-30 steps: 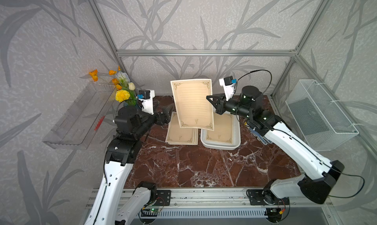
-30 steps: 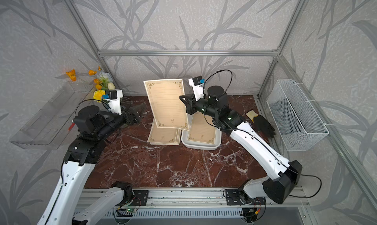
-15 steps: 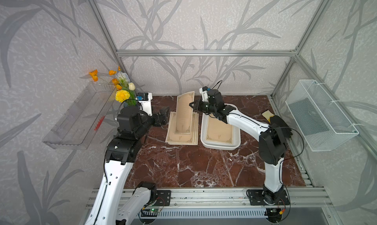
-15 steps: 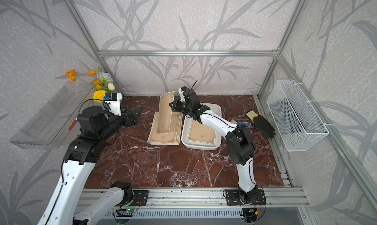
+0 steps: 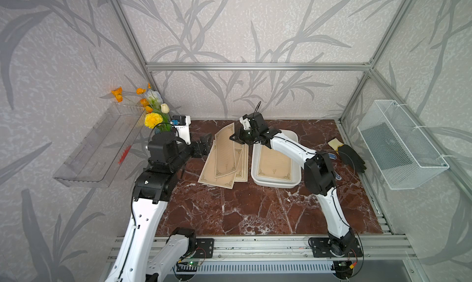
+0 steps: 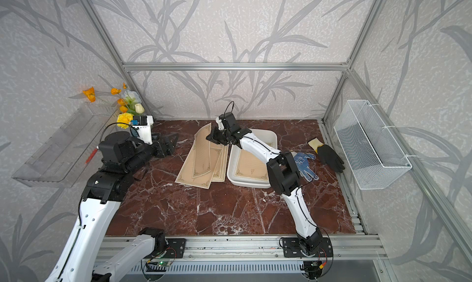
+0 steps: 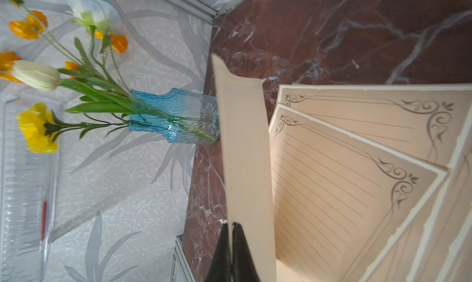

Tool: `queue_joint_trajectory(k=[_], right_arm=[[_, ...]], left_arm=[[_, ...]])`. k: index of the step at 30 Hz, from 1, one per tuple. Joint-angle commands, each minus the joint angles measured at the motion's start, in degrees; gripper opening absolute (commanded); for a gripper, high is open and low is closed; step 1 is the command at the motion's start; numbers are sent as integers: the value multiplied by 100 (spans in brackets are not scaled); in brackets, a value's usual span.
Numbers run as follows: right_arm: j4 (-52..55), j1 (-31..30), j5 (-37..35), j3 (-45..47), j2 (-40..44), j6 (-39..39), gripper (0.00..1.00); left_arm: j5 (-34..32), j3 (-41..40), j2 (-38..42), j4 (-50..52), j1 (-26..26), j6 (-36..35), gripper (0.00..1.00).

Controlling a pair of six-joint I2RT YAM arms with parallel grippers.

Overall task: Take out the stationery paper from the storage box
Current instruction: Place the stationery paper at the center of the board.

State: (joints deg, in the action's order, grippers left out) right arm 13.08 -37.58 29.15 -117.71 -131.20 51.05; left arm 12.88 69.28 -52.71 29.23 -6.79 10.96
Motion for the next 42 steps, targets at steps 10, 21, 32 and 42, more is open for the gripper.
queue_joint_trajectory(k=[10, 21, 32, 42], right_arm=[[-1230, -393, 433, 494, 450, 1193, 0], [-1735, -482, 456, 218, 110, 1804, 0], [-1862, -663, -31, 643, 418, 1939, 0], [-1368, -497, -609, 816, -111, 1784, 0]], left_arm=[[-462, -108, -59, 91, 347, 118, 83], [-363, -116, 55, 170, 416, 143, 82], [-519, 31, 134, 152, 425, 126, 82], [-366, 8, 131, 161, 433, 213, 82]])
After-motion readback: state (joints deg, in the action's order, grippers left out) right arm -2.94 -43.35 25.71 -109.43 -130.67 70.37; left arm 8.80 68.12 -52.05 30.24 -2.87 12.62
